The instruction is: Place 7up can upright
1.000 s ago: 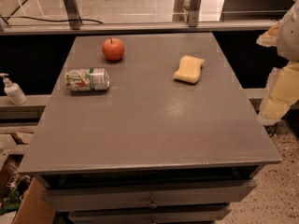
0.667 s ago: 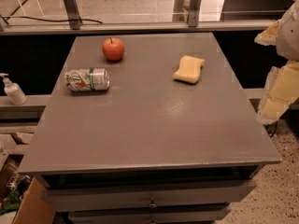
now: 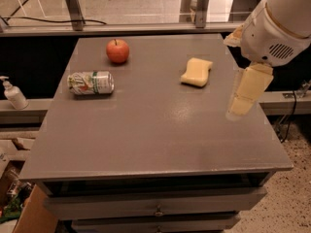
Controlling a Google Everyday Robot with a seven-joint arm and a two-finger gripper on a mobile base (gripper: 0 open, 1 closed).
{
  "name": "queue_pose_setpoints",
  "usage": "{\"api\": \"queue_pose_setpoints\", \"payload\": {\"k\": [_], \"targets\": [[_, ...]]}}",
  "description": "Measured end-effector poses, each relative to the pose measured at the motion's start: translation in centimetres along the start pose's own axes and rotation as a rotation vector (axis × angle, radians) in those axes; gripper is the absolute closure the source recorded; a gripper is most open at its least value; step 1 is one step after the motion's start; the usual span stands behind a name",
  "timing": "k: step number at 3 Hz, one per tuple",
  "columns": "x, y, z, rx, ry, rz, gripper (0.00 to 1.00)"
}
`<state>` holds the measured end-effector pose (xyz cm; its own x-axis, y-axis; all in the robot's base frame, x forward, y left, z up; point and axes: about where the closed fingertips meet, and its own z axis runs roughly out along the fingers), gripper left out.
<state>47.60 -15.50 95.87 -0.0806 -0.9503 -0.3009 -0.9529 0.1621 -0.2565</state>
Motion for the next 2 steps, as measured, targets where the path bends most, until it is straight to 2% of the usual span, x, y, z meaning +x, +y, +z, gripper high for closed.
{"api": "queue_pose_setpoints", "payload": {"k": [2], "targets": [[-6.6, -2.3, 5.6, -0.077, -0.107, -0.033, 0.0]]}}
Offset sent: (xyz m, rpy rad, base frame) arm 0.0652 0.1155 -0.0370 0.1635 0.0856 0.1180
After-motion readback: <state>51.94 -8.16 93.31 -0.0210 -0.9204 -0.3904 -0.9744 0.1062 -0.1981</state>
